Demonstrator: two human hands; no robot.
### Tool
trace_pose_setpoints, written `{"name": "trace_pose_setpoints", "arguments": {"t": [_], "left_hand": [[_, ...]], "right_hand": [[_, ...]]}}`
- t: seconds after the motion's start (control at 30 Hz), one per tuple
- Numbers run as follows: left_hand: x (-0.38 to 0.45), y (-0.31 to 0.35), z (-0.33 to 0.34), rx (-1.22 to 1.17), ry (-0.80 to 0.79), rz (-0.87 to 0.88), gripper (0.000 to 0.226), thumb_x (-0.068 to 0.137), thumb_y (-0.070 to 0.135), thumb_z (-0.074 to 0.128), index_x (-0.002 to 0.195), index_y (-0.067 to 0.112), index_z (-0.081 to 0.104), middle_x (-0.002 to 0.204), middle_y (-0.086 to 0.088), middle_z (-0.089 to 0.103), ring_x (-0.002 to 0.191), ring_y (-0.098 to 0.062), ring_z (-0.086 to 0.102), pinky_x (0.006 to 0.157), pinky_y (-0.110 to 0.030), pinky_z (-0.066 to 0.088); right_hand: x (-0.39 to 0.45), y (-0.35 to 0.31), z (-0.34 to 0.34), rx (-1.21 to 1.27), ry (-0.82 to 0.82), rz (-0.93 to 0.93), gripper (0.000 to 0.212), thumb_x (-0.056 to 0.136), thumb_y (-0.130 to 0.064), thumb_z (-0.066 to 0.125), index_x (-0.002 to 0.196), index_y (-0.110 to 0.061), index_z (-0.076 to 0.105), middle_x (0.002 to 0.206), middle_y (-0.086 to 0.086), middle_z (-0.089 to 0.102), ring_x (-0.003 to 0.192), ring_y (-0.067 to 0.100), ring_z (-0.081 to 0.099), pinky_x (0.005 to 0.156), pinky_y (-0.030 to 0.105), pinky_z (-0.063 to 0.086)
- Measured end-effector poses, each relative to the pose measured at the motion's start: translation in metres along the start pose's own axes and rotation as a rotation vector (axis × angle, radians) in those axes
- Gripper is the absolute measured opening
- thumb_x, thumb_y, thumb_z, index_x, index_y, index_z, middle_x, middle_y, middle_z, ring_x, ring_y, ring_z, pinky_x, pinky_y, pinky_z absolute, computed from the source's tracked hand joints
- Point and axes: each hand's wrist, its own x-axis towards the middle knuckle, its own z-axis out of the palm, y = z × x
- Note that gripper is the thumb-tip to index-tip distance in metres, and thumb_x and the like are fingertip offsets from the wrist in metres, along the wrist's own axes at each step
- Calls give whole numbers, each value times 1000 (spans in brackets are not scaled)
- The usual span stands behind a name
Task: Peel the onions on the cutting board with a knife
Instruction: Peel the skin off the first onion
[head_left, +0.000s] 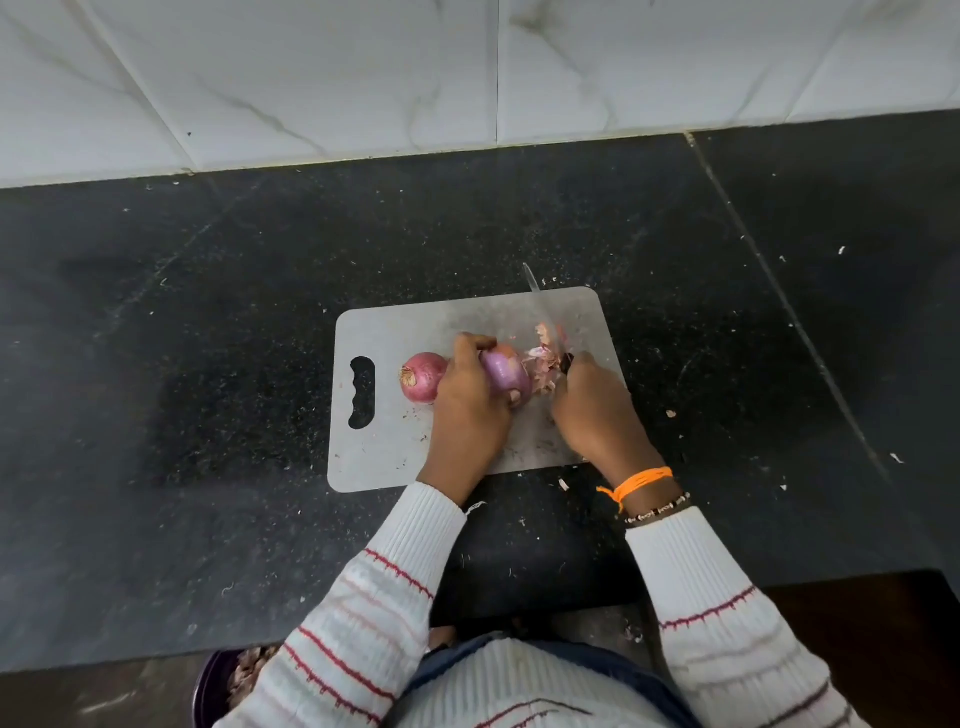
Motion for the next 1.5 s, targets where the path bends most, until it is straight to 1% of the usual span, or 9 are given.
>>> {"name": "trace_pose_setpoints", "arguments": {"t": [0.17, 0.37, 0.5, 0.6, 0.73, 0.93, 1.07, 1.23, 1.5], "left_hand": [[2, 1, -1, -4, -57, 24, 54, 75, 1, 71, 120, 8, 41, 108, 2, 50, 101, -14, 51, 86, -23, 44], [2, -4, -2, -118, -70, -21, 63, 75, -2, 70, 130, 14, 43, 126, -2, 50, 109, -12, 50, 96, -26, 45], [2, 1, -7, -211, -54, -42, 64, 76, -6, 68, 131, 16, 44, 125, 2, 44, 111, -13, 49, 89, -12, 46], [1, 5, -8, -231, -34, -3, 62, 77, -5, 68, 129, 19, 45, 121, 4, 41, 111, -10, 47, 82, -1, 42], [0, 11, -7, -389, 5, -60, 58, 78, -3, 68, 124, 22, 43, 124, -1, 46, 107, -10, 52, 85, -10, 48], [2, 14, -12, -1056, -138, -454, 49, 87, -3, 56, 132, -4, 37, 128, -24, 51, 107, -32, 62, 83, -33, 56], [2, 26, -17, -1288, -229, -598, 24, 91, 7, 52, 108, -9, 53, 94, -22, 69, 83, -27, 70, 75, -30, 58], [7, 31, -18, -1368, -254, -673, 22, 90, 19, 53, 100, 1, 57, 100, -20, 62, 83, -28, 66, 77, -37, 55], [5, 26, -17, -1400, -298, -756, 47, 92, 42, 45, 112, 1, 56, 104, -20, 61, 92, -28, 60, 77, -31, 55]], "right_hand": [[15, 2, 12, 549, -43, 134, 39, 92, -29, 52, 125, -8, 53, 93, 6, 64, 82, 22, 61, 55, 19, 42], [20, 9, 16, 793, -5, 173, 17, 84, -13, 64, 101, -12, 63, 82, 6, 64, 66, 16, 56, 47, 23, 41], [24, 10, 12, 688, 98, 116, 22, 85, -9, 63, 107, -7, 59, 98, 8, 63, 89, 19, 57, 73, 31, 46], [21, 11, 10, 459, 214, -12, 20, 86, -5, 57, 106, 0, 55, 101, 12, 62, 93, 23, 57, 74, 27, 42], [20, 15, 15, 257, 275, -120, 15, 87, -4, 56, 101, -2, 56, 97, 18, 64, 92, 32, 62, 71, 33, 47], [15, 10, 6, 427, 260, -163, 12, 93, -14, 51, 93, -5, 59, 91, 11, 65, 82, 20, 57, 63, 22, 32], [10, 3, -2, 566, 247, -173, 18, 95, -19, 49, 92, -5, 60, 88, 8, 62, 80, 18, 56, 68, 28, 39], [5, -3, -6, 658, 178, -205, 14, 94, -20, 50, 84, -13, 57, 64, -9, 52, 54, 3, 47, 51, 21, 36], [3, 7, -10, 642, 96, -65, 30, 97, -26, 46, 84, -3, 61, 61, 0, 53, 52, 7, 50, 48, 23, 38]]}}
